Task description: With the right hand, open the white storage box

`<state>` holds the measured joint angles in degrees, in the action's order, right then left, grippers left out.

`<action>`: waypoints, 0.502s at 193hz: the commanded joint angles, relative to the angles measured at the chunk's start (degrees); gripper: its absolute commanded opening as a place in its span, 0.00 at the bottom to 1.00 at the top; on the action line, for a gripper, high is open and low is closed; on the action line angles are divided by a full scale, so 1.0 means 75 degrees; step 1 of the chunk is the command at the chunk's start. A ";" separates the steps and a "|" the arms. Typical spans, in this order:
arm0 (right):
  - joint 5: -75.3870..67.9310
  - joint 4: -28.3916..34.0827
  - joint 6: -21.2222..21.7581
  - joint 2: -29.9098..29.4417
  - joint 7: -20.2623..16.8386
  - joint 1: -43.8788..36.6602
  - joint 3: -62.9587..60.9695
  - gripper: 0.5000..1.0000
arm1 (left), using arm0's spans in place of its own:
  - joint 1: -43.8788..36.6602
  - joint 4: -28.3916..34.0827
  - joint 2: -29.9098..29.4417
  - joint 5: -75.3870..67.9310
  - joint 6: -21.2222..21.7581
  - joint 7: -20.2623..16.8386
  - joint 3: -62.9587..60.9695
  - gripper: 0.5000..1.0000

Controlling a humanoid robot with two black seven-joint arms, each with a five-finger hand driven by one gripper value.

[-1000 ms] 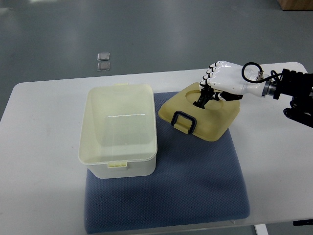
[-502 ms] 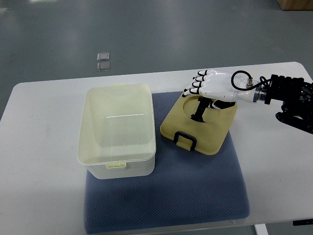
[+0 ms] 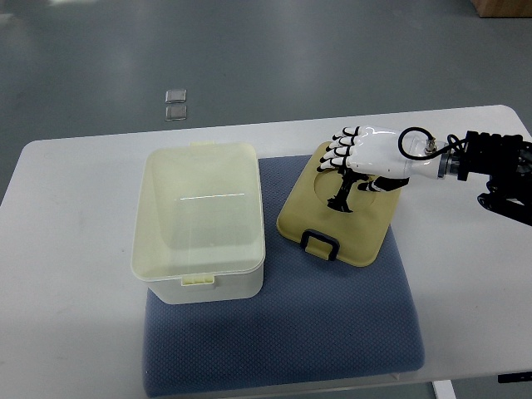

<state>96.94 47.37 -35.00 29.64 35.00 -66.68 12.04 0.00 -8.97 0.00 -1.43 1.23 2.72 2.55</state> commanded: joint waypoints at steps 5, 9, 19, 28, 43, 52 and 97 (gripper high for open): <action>-0.0035 0.0012 0.0000 0.0208 0.0000 -0.0168 -0.0480 0.62 | 0.0000 0.0000 0.0000 0.0003 0.0000 0.0000 0.0000 1.00; -0.0035 0.0012 0.0000 0.0232 0.0000 -0.0156 -0.0597 0.62 | 0.0000 0.0000 0.0000 0.0003 0.0000 0.0000 0.0000 1.00; -0.0035 0.0012 0.0000 0.0291 0.0000 -0.0156 -0.0868 0.62 | 0.0000 0.0000 0.0000 -0.0009 0.0000 0.0000 0.0000 1.00; -0.0082 0.0012 0.0202 0.0314 0.0000 -0.0145 -0.1288 0.62 | 0.0000 0.0000 0.0000 -0.0008 0.0000 0.0000 0.0000 1.00; -0.0258 0.0106 0.0859 0.0314 0.0000 -0.0086 -0.2157 0.62 | 0.0000 0.0000 0.0000 0.0003 0.0000 0.0000 0.0000 1.00; -0.0551 0.0153 0.1421 0.0291 0.0000 0.0031 -0.2813 0.62 | 0.0000 0.0000 0.0000 0.0003 0.0000 0.0000 0.0000 1.00; -0.3244 0.0223 0.4900 -0.0119 0.0000 0.0968 -0.6116 0.62 | 0.0000 0.0000 0.0000 0.0003 0.0000 0.0000 0.0000 1.00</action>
<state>82.55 48.91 -8.95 30.49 34.98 -62.43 -24.06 0.00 -8.97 0.00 -1.43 1.23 2.72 2.55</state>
